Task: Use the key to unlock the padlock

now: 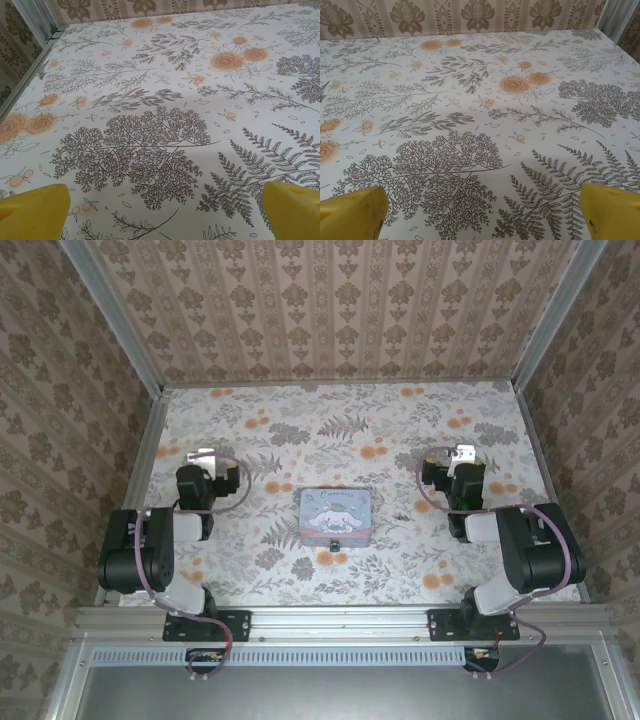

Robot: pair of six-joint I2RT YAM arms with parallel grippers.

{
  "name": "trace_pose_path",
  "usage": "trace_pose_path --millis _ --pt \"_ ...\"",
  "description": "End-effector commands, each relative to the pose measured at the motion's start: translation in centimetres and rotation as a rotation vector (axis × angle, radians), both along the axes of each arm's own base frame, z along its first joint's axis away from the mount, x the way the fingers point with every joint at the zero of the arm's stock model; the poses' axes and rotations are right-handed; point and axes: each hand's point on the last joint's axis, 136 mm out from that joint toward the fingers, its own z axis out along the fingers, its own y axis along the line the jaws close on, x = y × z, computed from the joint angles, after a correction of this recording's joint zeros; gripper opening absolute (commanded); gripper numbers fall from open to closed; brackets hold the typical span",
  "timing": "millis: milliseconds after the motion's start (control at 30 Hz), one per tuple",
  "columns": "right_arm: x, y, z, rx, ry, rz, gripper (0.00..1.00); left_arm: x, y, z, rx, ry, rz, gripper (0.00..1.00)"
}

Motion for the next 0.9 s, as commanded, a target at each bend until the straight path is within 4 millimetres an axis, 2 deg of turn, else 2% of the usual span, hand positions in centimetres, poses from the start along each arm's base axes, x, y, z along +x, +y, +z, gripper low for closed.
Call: trace_pose_path --millis 0,767,867 --pt "0.29 0.52 0.61 0.008 -0.02 0.032 0.99 0.3 -0.02 0.86 0.007 -0.031 -0.012 1.0" --pt "0.42 0.55 0.57 0.014 -0.014 0.037 1.0 0.42 0.1 0.86 -0.012 -0.026 -0.017 1.0" --pt "0.22 0.33 1.29 0.016 -0.023 0.026 0.99 0.31 -0.08 1.5 -0.006 -0.045 -0.024 1.0"
